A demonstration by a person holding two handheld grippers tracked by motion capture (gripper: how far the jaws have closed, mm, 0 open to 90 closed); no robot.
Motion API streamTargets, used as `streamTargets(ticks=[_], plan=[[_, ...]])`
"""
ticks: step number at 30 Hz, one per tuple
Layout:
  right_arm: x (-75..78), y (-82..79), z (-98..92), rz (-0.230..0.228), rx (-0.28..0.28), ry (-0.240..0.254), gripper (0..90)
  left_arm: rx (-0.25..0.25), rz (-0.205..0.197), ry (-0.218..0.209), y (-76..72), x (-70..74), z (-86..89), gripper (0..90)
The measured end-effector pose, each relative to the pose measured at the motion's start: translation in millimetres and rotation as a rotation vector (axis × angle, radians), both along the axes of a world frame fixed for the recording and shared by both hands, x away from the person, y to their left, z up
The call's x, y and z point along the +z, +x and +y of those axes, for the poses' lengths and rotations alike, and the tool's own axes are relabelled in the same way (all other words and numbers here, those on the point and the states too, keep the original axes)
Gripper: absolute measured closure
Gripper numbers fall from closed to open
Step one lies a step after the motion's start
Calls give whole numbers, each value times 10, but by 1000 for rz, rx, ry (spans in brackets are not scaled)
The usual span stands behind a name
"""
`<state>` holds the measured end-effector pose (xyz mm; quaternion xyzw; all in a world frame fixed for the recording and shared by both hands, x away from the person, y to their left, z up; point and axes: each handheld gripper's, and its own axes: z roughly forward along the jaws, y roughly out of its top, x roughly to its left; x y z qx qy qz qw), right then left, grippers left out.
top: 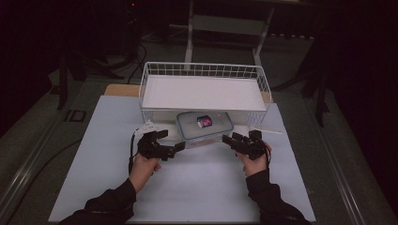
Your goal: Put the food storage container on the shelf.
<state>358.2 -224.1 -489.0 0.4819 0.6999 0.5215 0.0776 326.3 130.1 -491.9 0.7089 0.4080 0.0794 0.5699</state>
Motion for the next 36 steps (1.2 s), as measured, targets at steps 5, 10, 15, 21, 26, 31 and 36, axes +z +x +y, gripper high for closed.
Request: streamTargets(ticks=[5,10,15,21,26,31,36], plan=[[-49,-44,142,1,80,-46,679,-7,-17,24,-144,-4,65,13],[-77,-12,287,19,160,-91,889,40,-62,21,-228,-7,160,13],[-98,38,416,9,167,-121,898,70,-88,16,-247,-29,192,13],[-124,100,529,-4,155,-125,899,42,-115,48,-275,-40,127,13],[-125,121,650,-21,171,-156,899,46,-133,51,-291,-35,127,13],[-222,197,715,7,155,-159,899,49,-140,55,-295,-36,130,13],[-260,254,774,6,131,-152,899,49,-144,57,-294,-35,139,13]])
